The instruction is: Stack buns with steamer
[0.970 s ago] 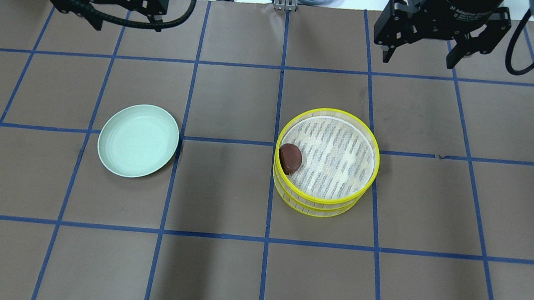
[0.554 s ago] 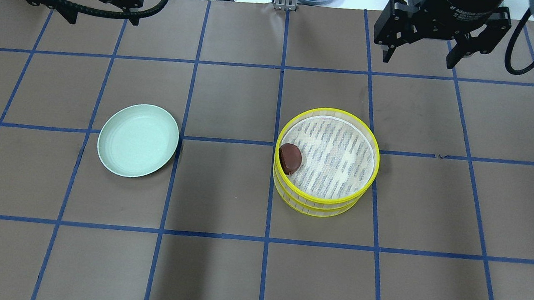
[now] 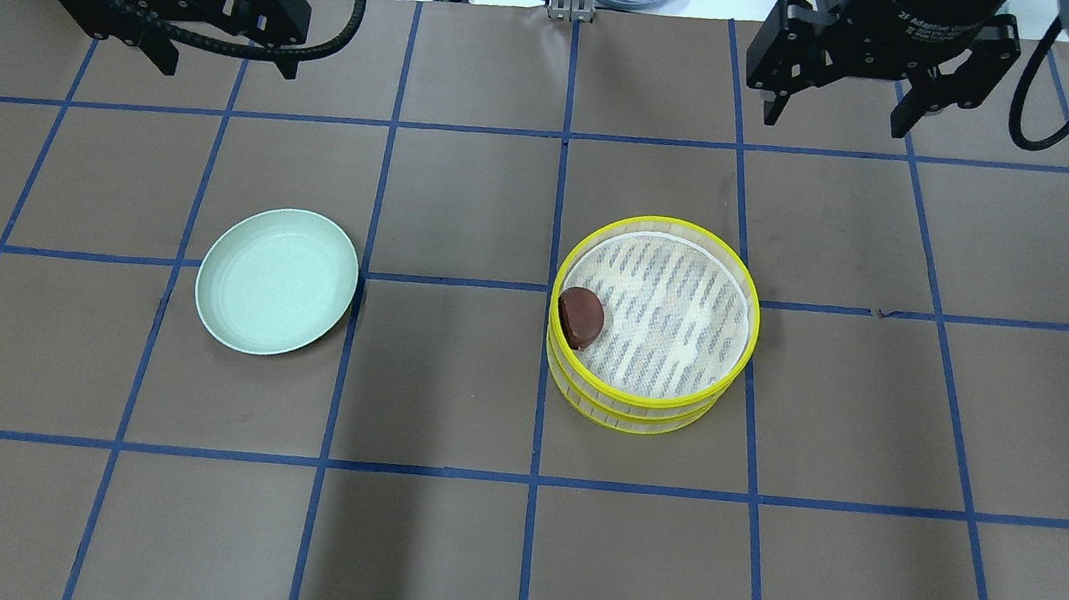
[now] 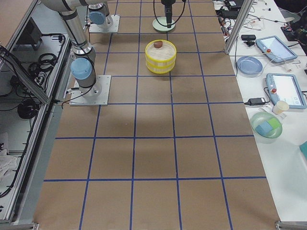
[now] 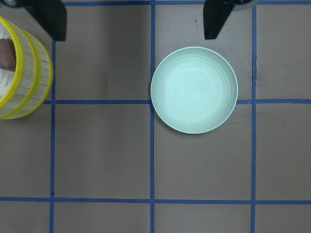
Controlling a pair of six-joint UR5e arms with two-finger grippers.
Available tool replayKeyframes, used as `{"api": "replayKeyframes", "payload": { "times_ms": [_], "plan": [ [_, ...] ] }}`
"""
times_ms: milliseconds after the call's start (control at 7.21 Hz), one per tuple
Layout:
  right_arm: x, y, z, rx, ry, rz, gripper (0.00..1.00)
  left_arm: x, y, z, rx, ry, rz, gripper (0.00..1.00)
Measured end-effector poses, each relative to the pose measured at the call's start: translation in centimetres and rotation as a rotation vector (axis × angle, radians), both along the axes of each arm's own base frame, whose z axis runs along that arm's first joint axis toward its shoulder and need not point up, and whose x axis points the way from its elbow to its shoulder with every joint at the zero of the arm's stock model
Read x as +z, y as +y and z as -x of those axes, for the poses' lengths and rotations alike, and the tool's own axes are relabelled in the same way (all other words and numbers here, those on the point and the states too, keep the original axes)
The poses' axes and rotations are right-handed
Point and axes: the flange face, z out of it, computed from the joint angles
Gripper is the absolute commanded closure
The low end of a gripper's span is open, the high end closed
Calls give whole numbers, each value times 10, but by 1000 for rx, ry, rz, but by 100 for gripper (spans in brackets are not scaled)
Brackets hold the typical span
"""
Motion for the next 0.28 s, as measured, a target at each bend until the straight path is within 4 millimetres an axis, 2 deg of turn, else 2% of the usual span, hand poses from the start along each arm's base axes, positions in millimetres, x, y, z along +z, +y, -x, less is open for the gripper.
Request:
{"api": "replayKeyframes", "payload": {
  "times_ms": [277],
  "plan": [
    [0,0,0,0,-1,0,0,-8,5,0,0,0,-34,0]
  ]
}}
